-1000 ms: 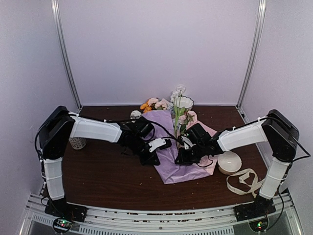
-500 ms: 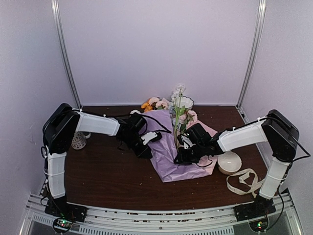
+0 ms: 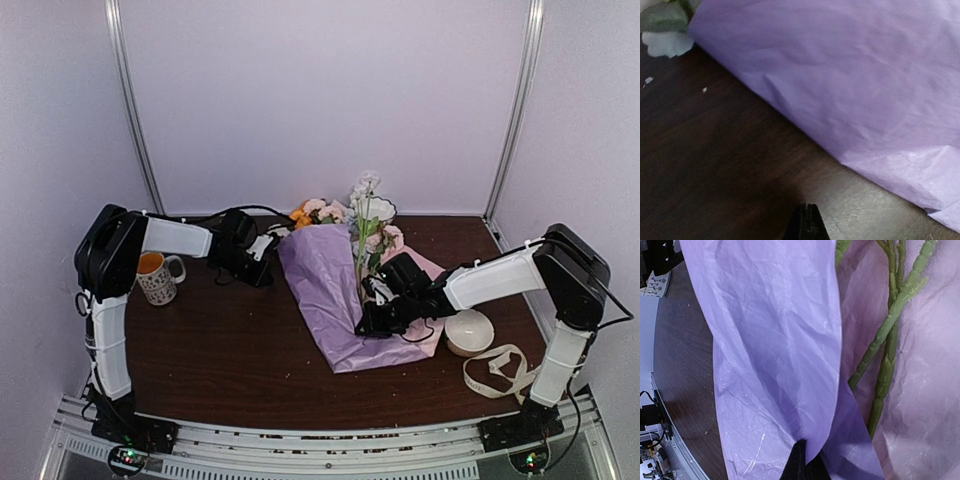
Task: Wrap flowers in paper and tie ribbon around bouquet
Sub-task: Press the fold line on the 2/3-folded wrapping paper.
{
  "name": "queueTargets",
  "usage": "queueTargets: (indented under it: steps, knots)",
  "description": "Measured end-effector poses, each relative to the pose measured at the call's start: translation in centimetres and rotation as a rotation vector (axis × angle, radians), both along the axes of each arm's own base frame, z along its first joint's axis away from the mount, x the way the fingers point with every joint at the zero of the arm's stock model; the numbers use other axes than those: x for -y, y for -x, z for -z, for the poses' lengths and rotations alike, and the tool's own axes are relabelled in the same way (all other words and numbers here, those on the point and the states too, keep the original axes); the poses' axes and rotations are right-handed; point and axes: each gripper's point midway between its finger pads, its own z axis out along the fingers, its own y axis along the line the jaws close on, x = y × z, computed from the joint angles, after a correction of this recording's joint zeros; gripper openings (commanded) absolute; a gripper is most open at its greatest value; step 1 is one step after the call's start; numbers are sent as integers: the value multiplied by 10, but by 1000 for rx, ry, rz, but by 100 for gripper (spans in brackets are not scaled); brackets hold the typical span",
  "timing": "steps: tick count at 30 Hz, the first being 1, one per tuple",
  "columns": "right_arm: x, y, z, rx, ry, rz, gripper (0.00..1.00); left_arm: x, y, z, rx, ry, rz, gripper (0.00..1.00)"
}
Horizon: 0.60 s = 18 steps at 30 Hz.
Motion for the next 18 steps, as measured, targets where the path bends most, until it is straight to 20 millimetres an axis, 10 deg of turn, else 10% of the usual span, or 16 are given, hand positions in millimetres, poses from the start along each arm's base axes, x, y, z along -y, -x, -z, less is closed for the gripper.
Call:
queueTargets:
  steps: [11, 18]
  knots:
    - [0, 0, 3, -4, 1, -2, 0, 119, 88, -42, 131, 95, 505, 0]
    - [-1, 0, 2, -1, -3, -2, 0, 101, 69, -2, 66, 15, 490, 0]
